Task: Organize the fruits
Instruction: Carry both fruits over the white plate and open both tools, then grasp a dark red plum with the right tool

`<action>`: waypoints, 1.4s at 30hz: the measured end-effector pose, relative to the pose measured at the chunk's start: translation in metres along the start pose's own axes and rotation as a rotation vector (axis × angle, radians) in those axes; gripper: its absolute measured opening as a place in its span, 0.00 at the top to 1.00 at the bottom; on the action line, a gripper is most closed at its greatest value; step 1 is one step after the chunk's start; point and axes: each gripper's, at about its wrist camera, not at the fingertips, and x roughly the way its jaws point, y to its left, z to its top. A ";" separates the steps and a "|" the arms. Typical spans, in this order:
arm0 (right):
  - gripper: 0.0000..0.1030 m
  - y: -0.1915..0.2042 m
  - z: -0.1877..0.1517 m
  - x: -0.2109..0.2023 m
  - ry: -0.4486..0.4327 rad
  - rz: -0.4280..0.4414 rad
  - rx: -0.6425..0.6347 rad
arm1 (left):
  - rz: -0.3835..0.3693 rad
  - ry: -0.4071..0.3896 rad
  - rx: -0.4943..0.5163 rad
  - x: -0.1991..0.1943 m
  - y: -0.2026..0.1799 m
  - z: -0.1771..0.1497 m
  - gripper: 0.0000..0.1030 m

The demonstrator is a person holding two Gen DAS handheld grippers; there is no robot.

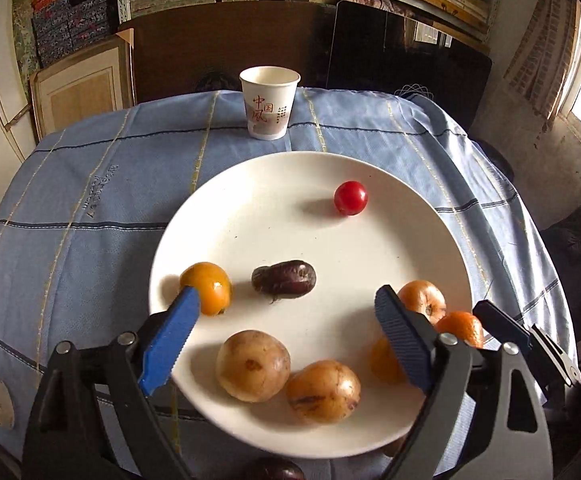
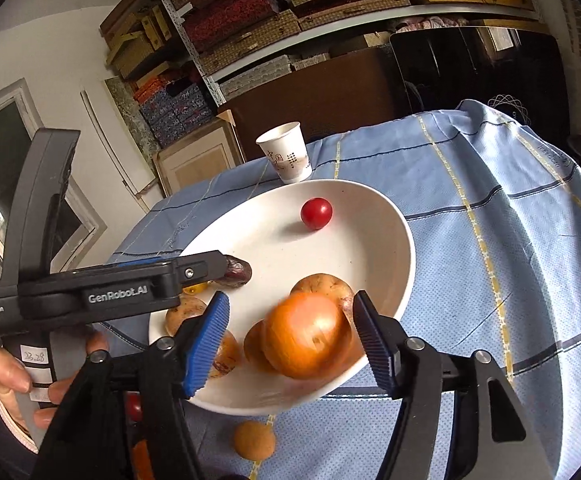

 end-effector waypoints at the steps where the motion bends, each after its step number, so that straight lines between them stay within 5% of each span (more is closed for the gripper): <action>1: 0.32 0.000 0.000 -0.004 -0.002 -0.001 0.001 | 0.008 -0.011 -0.005 -0.008 0.001 -0.005 0.07; 6: 0.15 0.008 -0.005 -0.023 -0.005 -0.065 -0.008 | 0.057 -0.067 -0.001 -0.049 0.011 -0.044 0.05; 15: 0.12 0.024 -0.051 -0.051 0.112 0.006 -0.041 | 0.179 -0.186 -0.106 -0.103 0.060 -0.133 0.05; 19: 0.20 0.036 -0.079 -0.067 0.120 0.022 -0.054 | 0.200 -0.144 -0.149 -0.103 0.079 -0.162 0.05; 24: 0.24 0.075 -0.108 -0.090 0.103 0.065 -0.219 | 0.190 -0.135 -0.173 -0.111 0.088 -0.182 0.05; 29: 0.37 0.093 -0.129 -0.090 0.185 0.114 -0.294 | 0.186 -0.101 -0.175 -0.106 0.091 -0.188 0.05; 42: 0.48 0.092 -0.136 -0.078 0.308 0.158 -0.258 | 0.159 -0.057 -0.210 -0.096 0.098 -0.188 0.05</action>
